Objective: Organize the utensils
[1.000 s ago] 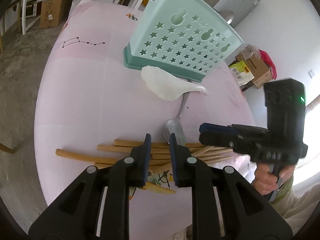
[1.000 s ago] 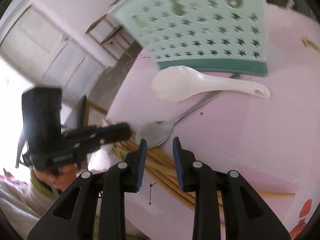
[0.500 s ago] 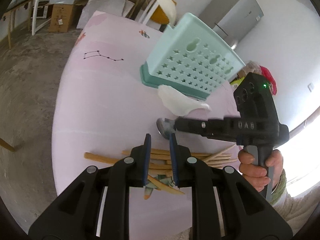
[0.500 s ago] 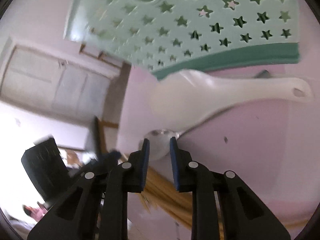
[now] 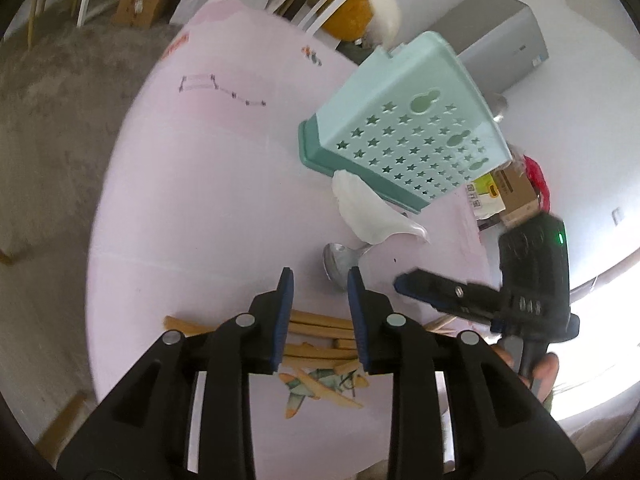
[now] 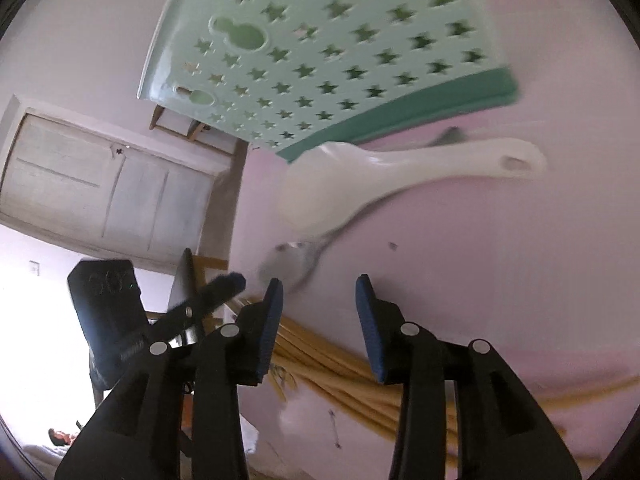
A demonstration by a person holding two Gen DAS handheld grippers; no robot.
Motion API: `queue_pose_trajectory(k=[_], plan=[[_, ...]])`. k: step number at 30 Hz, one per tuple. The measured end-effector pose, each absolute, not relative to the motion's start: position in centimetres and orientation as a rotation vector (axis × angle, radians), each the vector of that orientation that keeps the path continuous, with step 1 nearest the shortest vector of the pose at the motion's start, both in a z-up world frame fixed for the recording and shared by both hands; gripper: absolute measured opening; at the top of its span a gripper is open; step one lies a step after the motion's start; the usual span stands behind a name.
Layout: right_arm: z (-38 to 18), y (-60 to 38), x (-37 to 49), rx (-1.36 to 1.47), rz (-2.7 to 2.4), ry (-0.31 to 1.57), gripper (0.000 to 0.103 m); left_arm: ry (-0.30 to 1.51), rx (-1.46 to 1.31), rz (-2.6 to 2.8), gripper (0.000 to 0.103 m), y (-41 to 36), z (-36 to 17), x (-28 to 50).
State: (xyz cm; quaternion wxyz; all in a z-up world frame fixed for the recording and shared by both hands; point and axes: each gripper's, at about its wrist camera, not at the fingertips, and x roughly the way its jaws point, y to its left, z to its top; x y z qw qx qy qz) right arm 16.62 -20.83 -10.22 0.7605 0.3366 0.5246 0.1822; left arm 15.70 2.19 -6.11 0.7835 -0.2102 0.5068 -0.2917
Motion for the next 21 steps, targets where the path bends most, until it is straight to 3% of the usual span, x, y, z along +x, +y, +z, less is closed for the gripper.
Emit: queue_pose_trajectory(k=[14,21], plan=[[-10.0,-24.8,12.8,0.753,0.386,1.082,0.037,1.23,-0.508,-0.569,0.026,-0.1,-7.1,17.8],[-10.3,-26.5,11.7,0.783,0.402,1.053,0.037,1.276,-0.404,-0.521,0.014,-1.9,-6.8,19.2]])
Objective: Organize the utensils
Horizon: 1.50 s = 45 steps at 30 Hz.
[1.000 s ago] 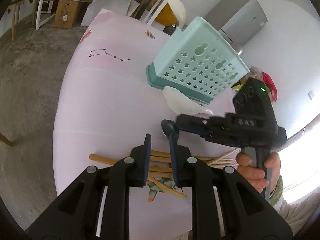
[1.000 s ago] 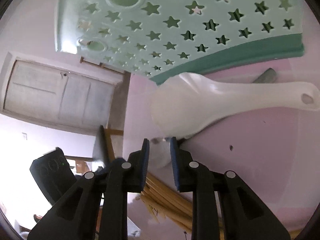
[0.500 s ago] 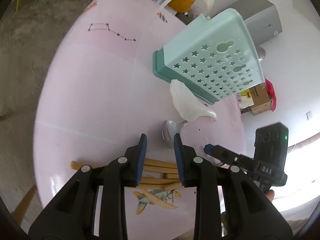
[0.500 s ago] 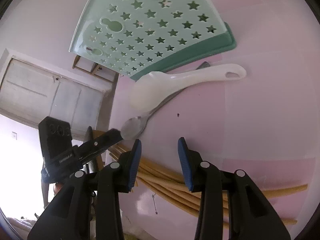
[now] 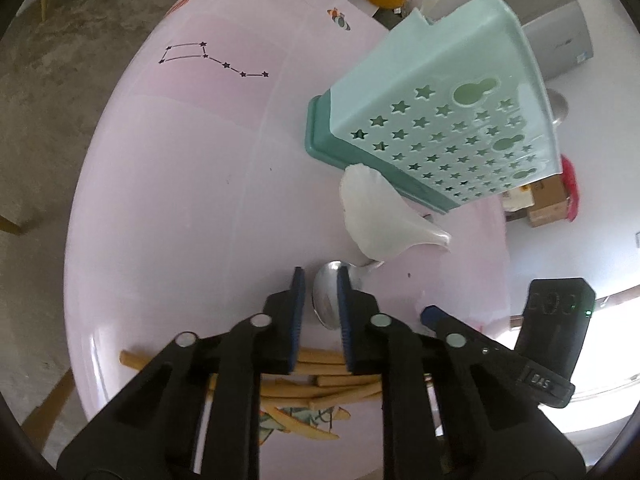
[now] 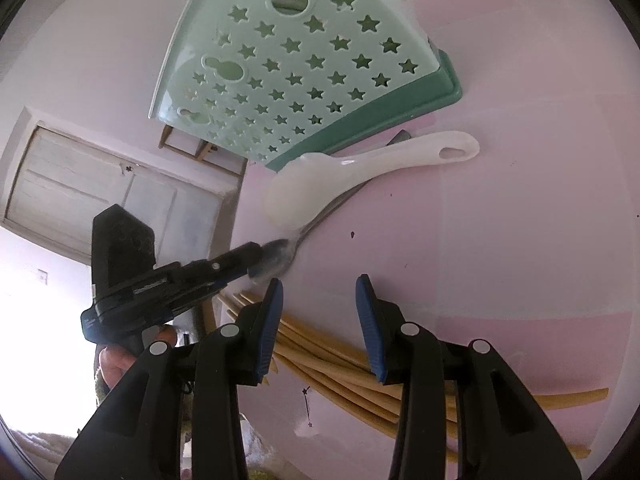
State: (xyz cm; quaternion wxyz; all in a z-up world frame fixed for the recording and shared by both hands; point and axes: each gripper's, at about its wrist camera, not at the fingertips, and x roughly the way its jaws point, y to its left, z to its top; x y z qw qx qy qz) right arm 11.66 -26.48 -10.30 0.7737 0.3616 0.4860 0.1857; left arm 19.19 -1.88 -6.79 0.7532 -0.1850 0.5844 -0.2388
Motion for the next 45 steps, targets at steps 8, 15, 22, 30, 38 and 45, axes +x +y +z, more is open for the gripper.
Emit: queue_pose_trajectory(k=[8,15,22,30,38,45], plan=[[-10.0,-28.1,10.8,0.805,0.416,1.025,0.037,1.275,-0.34,-0.512,0.004,-2.2,-6.8,19.9],[-9.5,-29.1,9.8,0.809,0.418,1.019,0.037,1.21,-0.463,-0.505,0.005,0.5,-7.2,21.1],[-9.1,-29.3,9.2,0.809,0.415,1.018,0.037,1.199,-0.555,-0.485,0.018,3.0,-6.4,19.9],[-9.1,-29.1,8.8,0.802,0.409,1.03,0.037,1.273,-0.634,-0.496,0.019,2.2,-7.6,18.6],[-8.6,-29.3,8.4,0.809,0.395,1.03,0.037,1.265,-0.748,-0.486,0.018,2.0,-8.6,19.6],[-7.1,-29.5,7.2,0.797,0.364,1.015,0.037,1.264,-0.725,-0.441,0.004,1.1,-8.9,20.0]])
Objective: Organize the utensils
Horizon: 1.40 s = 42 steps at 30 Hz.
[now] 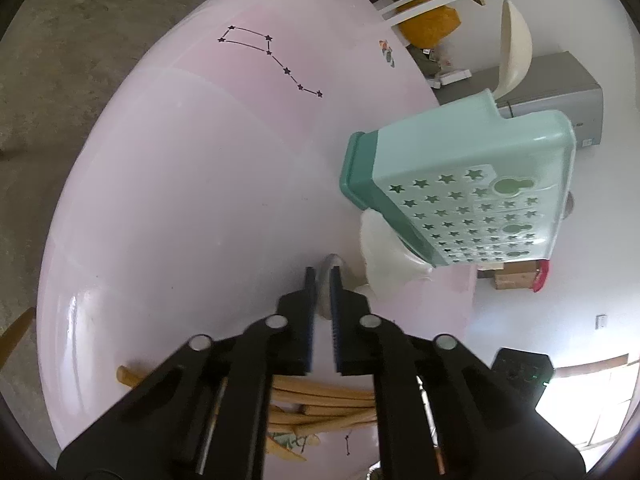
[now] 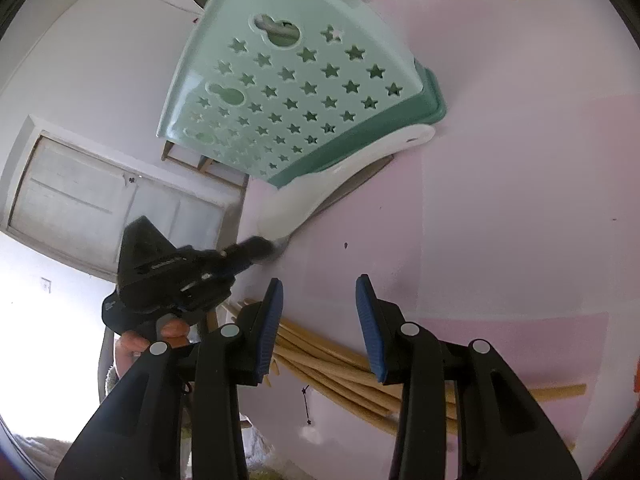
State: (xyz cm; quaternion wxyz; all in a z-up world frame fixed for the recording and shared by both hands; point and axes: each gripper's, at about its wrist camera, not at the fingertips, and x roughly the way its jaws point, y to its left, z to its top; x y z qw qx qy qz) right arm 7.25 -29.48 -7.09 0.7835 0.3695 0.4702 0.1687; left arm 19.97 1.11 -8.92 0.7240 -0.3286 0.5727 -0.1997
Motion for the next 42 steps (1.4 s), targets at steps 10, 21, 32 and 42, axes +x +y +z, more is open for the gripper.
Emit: queue_pose_trajectory(k=[10,21,32,42], plan=[[-2.1,-27.5,5.1,0.541,0.276,0.967,0.037,1.213,-0.582,-0.47,0.003,1.4,-7.9,19.3],[1.7,-18.3,6.6,-0.098,0.294,0.894,0.037,1.152,-0.449,-0.537,0.003,2.9,-7.3,18.7],[-0.1,-12.5,8.8,-0.492,0.338,0.876,0.028,1.108,-0.498,-0.502,0.003,5.6,-7.6,18.6],[-1.7,-10.1,8.8,-0.679,0.283,0.808,0.022,1.079,-0.632,-0.52,0.001,7.9,-8.4,18.9]])
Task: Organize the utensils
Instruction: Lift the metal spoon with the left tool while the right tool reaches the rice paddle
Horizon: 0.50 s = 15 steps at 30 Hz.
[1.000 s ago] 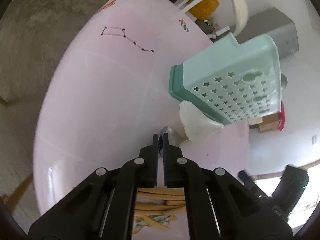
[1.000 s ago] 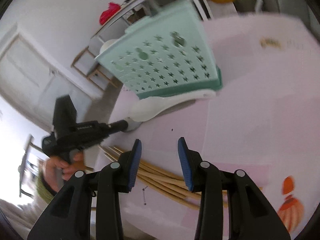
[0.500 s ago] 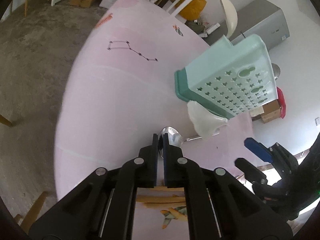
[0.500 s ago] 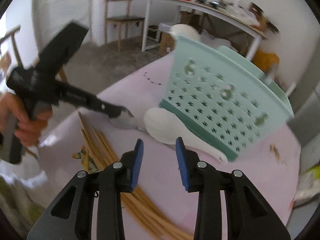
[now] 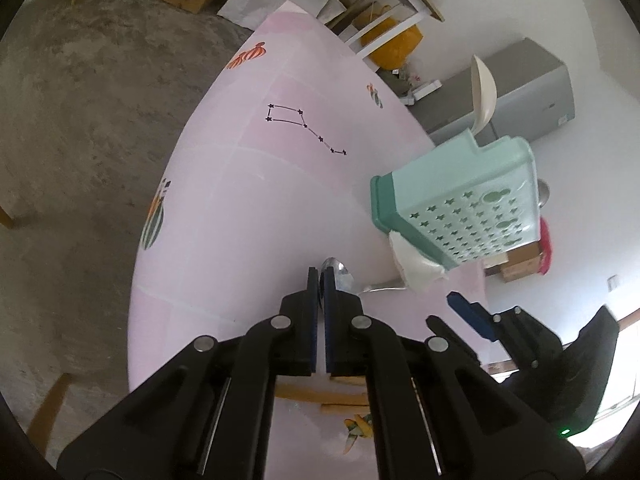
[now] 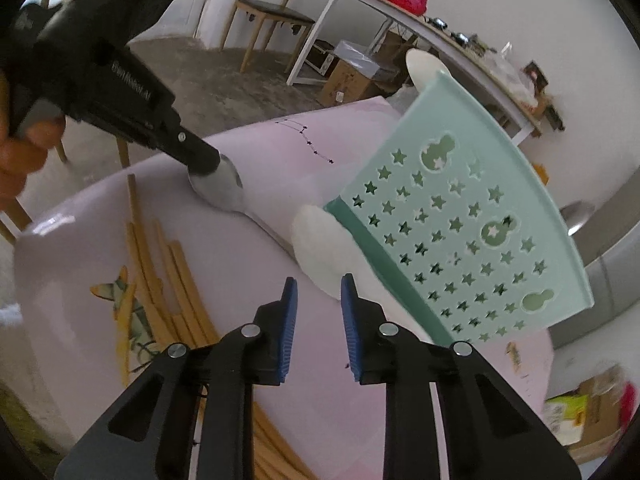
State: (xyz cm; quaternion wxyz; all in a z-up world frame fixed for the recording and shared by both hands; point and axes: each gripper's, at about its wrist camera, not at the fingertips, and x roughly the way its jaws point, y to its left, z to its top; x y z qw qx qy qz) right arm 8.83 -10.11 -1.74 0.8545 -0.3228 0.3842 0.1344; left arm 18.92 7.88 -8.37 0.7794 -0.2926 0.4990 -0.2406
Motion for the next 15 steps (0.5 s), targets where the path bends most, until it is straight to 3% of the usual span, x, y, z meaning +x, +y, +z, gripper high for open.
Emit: queue_pose_trajectory(k=[15], plan=[[-3.9,-7.5,9.7,-0.877,0.234,0.764,0.012,1.02,-0.666,-0.575,0.001,8.2,-7.4,18.9]])
